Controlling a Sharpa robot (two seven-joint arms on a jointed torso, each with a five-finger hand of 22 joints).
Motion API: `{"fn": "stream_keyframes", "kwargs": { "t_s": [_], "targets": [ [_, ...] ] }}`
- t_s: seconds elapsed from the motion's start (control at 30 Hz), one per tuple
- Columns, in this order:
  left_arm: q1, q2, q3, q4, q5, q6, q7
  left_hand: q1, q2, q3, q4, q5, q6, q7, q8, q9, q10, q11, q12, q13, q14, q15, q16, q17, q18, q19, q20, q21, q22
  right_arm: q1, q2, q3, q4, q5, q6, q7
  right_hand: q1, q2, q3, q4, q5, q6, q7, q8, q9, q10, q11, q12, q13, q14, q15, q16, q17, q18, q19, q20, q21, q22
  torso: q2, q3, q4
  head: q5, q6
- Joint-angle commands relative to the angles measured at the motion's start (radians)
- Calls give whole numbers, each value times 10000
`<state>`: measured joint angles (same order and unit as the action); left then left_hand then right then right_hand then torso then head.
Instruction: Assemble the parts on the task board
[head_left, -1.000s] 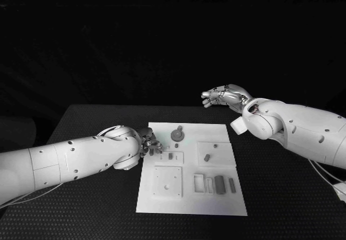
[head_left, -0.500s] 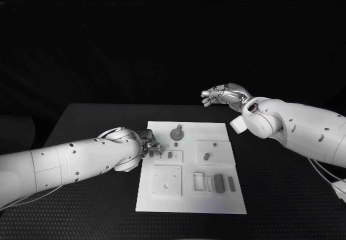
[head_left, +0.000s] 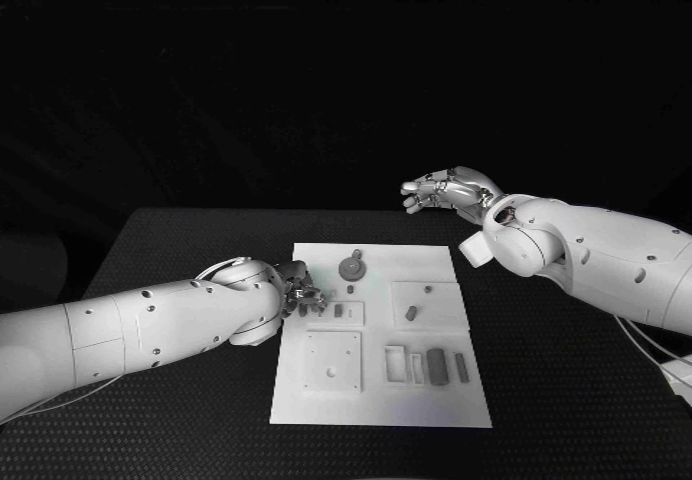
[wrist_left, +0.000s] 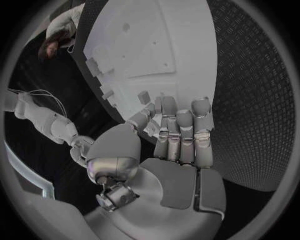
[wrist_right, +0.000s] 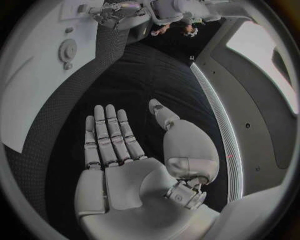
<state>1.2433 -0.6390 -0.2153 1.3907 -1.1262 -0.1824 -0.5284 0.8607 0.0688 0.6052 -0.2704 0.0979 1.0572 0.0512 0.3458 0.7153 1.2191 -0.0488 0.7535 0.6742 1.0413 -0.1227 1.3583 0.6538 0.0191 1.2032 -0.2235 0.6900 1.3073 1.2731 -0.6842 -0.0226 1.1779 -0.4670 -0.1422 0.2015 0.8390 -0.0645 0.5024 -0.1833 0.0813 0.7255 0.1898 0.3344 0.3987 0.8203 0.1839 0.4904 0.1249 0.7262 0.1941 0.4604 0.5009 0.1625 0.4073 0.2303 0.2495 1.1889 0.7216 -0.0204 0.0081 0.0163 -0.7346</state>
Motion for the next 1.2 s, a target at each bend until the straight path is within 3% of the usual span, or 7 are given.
{"fn": "stream_keyframes", "kwargs": {
  "t_s": [0.03, 0.4, 1.2],
  "targets": [
    [1, 42, -4, 3, -261, 309, 21, 182, 137, 31, 29, 23, 42, -25, 773, 1044, 123, -83, 26, 12, 281, -351, 36, 11, 421, 189, -228, 57, 206, -7, -7, 2, 19, -8, 75, 99, 93, 7, -2, 68, -18, -86, 346, 63, -15, 1, 45, -52, -13, -40, 49, -42, 17, -187, -54, -14, -42, 18, -1, 7, 4, 2, -23],
    [1, 32, -32, 30, -335, 504, -56, 171, 108, 34, 28, 15, 24, -19, 760, 1047, 114, -79, 29, 17, 282, -351, 33, 12, 417, 189, -233, 58, 204, -17, -18, 2, 25, 35, 99, 118, 65, 21, -16, 103, -19, -93, 351, 68, -31, -4, 49, -52, -26, -58, 62, -63, 32, -191, -56, -10, -62, 31, -2, 6, 6, -10, -74],
    [2, 109, -41, -45, -868, 309, -244, 35, -97, 5, 188, 62, 265, -129, 859, 1137, 279, -184, 207, 142, 438, -451, 194, 115, 418, 351, -324, 206, 224, -24, -22, 2, 34, 35, 132, 98, 68, 19, -21, 114, -19, -99, 353, 76, -48, -4, 50, -48, -39, -65, 66, -78, 53, -191, -57, -11, -84, 47, -1, 5, 3, -4, -86]
  ]
}}
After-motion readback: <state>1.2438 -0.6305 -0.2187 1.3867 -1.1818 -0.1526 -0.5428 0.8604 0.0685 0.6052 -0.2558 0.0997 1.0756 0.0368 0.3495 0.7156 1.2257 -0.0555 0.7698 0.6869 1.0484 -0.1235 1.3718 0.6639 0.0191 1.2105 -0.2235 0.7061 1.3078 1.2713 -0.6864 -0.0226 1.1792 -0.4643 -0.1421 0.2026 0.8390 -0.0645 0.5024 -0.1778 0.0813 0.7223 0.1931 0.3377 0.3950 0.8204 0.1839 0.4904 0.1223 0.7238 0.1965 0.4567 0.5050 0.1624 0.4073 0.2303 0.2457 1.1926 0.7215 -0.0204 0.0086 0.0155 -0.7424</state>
